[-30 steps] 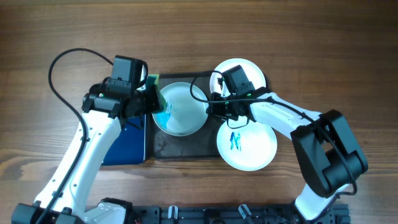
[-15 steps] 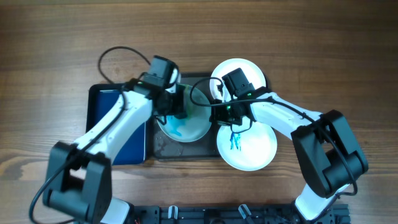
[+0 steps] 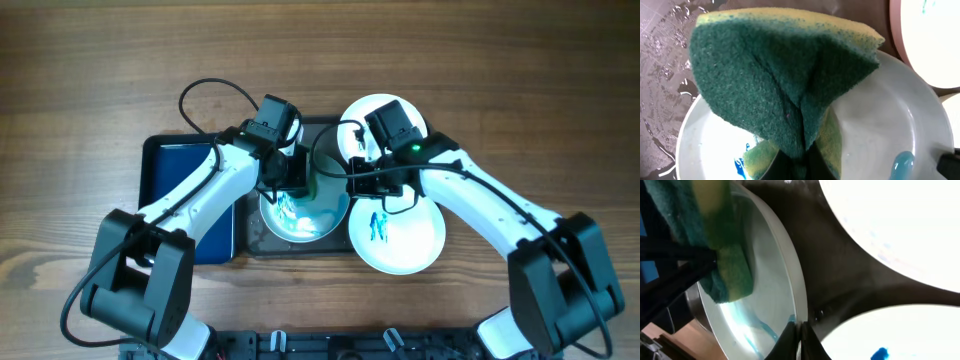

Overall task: Clean dirty plates on tray and stack at the side
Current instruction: 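Scrub the left plate with the sponge while the right gripper holds it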

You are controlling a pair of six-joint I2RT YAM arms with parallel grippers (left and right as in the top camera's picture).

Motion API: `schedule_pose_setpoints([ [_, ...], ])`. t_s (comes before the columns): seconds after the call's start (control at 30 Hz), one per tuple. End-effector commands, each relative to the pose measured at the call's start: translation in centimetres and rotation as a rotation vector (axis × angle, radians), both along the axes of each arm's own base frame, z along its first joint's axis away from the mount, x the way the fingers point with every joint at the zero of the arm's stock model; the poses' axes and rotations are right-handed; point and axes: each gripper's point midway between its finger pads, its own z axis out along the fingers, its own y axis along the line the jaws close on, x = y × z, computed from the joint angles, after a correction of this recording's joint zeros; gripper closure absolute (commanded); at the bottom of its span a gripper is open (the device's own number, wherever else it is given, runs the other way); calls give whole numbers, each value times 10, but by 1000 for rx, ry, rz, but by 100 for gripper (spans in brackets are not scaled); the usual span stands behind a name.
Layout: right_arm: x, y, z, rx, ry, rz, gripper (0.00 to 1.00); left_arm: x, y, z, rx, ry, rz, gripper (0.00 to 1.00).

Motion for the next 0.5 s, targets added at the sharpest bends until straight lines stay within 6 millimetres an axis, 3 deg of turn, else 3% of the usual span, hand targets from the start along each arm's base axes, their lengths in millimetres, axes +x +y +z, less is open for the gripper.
schedule_pose_setpoints([
  [0.0, 4, 1, 5, -13, -31, 15, 95, 1, -2, 3, -5, 3, -21, 96],
  [0.2, 5, 8, -3, -13, -25, 27, 96, -4, 0, 2, 3, 23, -21, 96],
  [0.47, -12, 43, -36, -22, 15, 86, 95, -4, 3, 1, 17, 25, -17, 96],
])
